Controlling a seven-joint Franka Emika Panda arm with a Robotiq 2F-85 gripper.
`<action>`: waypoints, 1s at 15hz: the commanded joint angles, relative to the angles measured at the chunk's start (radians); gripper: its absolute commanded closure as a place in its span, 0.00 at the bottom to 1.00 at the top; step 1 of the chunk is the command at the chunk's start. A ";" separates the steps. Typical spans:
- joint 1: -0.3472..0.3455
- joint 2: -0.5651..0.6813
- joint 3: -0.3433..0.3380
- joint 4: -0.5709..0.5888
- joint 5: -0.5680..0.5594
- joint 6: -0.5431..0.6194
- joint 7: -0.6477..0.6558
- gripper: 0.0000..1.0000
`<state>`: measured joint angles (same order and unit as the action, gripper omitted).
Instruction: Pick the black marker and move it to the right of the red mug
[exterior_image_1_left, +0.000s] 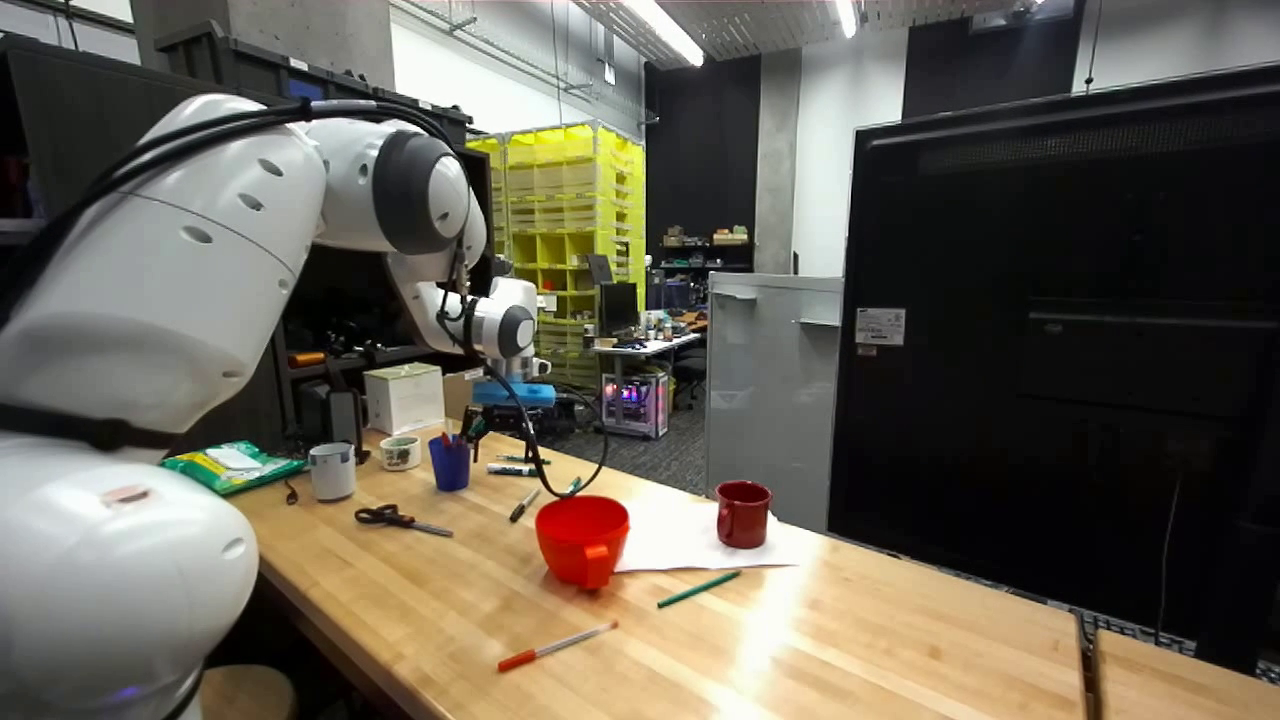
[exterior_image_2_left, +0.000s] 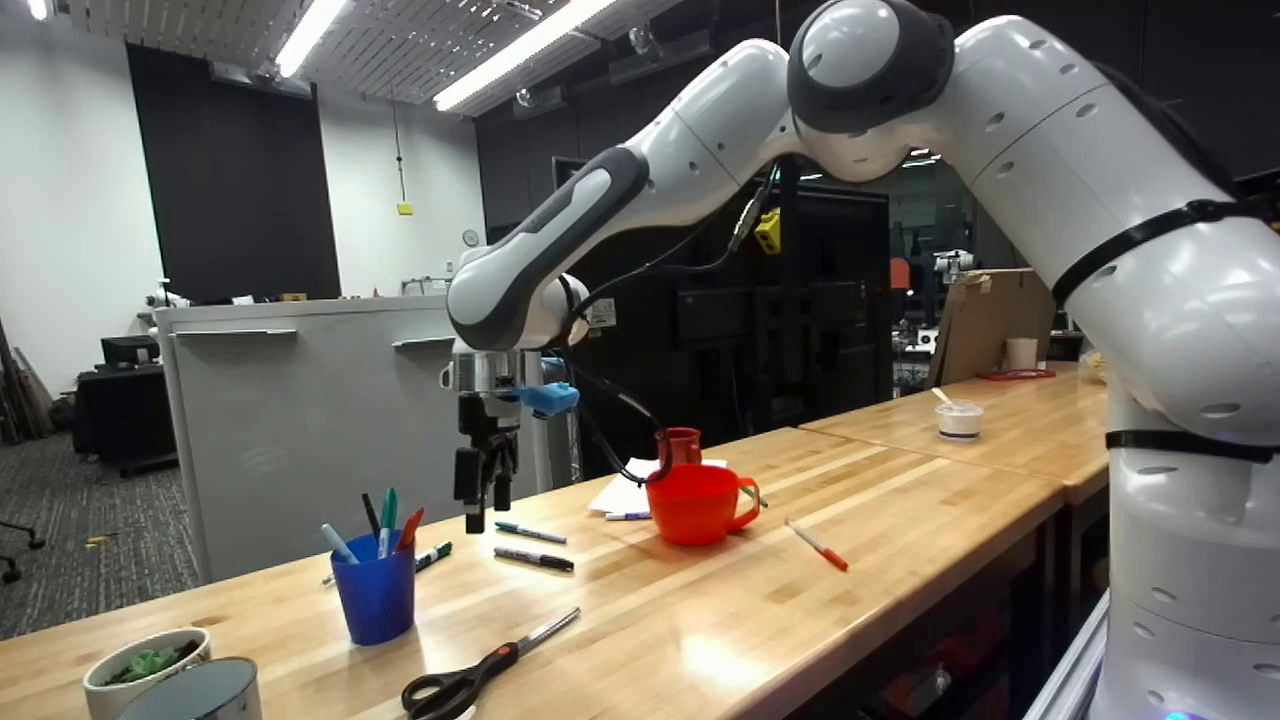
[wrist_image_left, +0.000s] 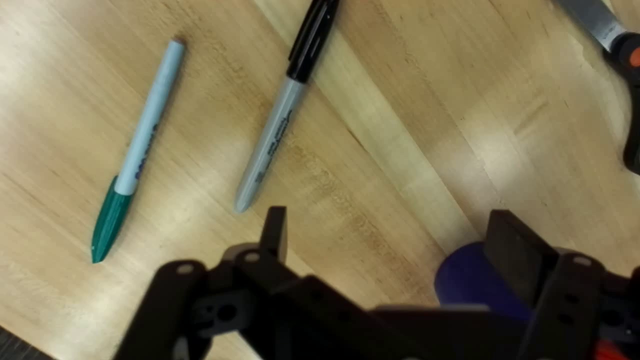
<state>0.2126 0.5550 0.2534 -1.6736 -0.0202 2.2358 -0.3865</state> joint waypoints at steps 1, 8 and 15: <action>-0.026 0.015 0.027 0.002 0.045 0.017 -0.038 0.00; -0.027 0.011 0.013 -0.026 0.037 0.001 -0.009 0.00; -0.016 0.005 -0.028 -0.075 0.005 0.048 0.064 0.00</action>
<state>0.1904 0.5756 0.2428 -1.7107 0.0013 2.2533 -0.3692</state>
